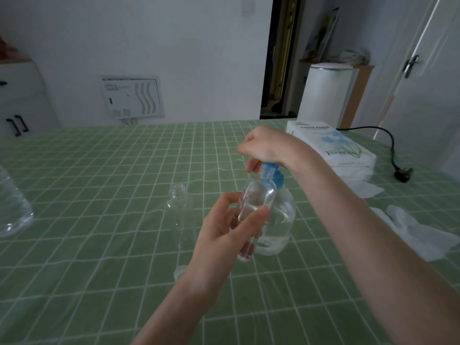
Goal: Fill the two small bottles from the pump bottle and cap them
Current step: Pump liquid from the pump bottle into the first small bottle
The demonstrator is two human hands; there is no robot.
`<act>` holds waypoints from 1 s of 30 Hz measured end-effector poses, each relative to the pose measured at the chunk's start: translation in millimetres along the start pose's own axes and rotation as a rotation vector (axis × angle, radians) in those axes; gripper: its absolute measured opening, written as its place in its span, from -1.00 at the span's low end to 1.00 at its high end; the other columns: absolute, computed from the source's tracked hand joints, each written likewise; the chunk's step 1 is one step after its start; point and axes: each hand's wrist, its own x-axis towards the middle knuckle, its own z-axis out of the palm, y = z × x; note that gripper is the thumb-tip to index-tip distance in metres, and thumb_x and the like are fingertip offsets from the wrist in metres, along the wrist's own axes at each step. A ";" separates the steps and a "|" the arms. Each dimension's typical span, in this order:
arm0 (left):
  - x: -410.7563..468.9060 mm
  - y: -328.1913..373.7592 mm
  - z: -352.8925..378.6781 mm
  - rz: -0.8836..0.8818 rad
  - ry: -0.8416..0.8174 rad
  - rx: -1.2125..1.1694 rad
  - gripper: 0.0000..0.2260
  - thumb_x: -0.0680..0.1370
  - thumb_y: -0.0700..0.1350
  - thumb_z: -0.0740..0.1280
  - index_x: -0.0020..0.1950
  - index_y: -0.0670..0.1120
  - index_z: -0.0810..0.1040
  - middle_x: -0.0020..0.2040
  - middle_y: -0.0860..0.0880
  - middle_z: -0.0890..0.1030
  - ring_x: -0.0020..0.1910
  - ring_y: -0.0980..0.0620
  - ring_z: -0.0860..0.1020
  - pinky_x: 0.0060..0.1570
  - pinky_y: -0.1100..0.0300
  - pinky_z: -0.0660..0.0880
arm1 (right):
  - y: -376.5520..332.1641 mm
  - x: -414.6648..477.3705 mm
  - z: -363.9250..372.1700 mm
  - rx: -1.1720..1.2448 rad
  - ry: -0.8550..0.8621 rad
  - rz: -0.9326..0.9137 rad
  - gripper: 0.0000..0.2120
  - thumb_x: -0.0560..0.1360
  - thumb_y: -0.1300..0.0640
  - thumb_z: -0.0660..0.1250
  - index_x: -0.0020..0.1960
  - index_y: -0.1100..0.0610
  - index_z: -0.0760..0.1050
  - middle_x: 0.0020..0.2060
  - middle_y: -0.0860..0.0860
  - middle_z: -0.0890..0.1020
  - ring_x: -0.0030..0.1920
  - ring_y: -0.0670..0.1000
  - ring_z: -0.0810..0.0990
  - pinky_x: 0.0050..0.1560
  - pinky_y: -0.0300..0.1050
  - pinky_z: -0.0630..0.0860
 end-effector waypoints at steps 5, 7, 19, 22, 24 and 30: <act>-1.6 0.1 -0.9 -0.019 -0.008 -0.013 -0.78 0.38 0.06 0.38 -0.03 0.04 0.56 -0.25 -0.04 0.60 -0.32 0.03 0.48 -0.41 0.31 0.42 | 2.2 -0.1 3.8 -0.016 -0.009 0.022 -0.63 0.58 0.04 0.19 0.28 0.22 0.46 0.03 0.14 0.65 0.08 0.12 0.62 0.16 -0.02 0.46; -2.5 -0.5 -0.6 -0.022 -0.005 -0.017 -0.78 0.37 0.05 0.39 -0.04 0.02 0.57 -0.22 -0.09 0.60 -0.30 -0.01 0.47 -0.41 0.31 0.42 | 2.9 -1.0 6.1 -0.018 -0.023 0.037 -0.62 0.57 0.05 0.19 0.31 0.23 0.44 0.07 0.16 0.64 0.09 0.14 0.60 0.16 -0.02 0.45; -1.0 1.3 0.4 -0.036 0.002 -0.018 -0.73 0.37 0.07 0.38 0.03 0.03 0.55 -0.20 -0.01 0.66 -0.30 0.12 0.58 -0.39 0.32 0.44 | -4.0 -4.5 -3.2 -0.042 -0.011 0.031 -0.65 0.59 0.05 0.19 0.26 0.23 0.48 -0.04 0.12 0.70 0.04 0.11 0.66 -0.09 -0.10 0.45; -1.4 1.2 -0.2 -0.045 0.000 -0.036 -0.75 0.37 0.07 0.38 0.01 0.05 0.55 -0.20 0.01 0.67 -0.30 0.13 0.59 -0.41 0.33 0.45 | -4.7 -3.6 -1.8 -0.067 -0.037 0.028 -0.64 0.58 0.04 0.20 0.27 0.24 0.48 0.02 0.13 0.68 0.09 0.11 0.63 0.11 -0.05 0.44; -1.6 0.9 0.0 -0.045 -0.001 -0.039 -0.78 0.36 0.07 0.38 -0.02 0.07 0.56 -0.20 0.01 0.67 -0.29 0.13 0.59 -0.40 0.34 0.45 | -4.8 -3.6 -1.2 -0.085 -0.044 0.023 -0.65 0.58 0.06 0.21 0.24 0.25 0.50 0.04 0.16 0.67 0.09 0.12 0.63 0.24 -0.01 0.45; -3.3 -0.6 0.9 -0.054 0.001 -0.014 -0.82 0.36 0.08 0.38 -0.08 0.09 0.56 -0.19 -0.02 0.66 -0.32 0.13 0.56 -0.41 0.36 0.43 | 1.7 -3.4 4.5 -0.054 -0.057 0.035 -0.65 0.58 0.08 0.21 0.27 0.27 0.47 0.08 0.19 0.64 0.10 0.16 0.62 0.25 0.07 0.47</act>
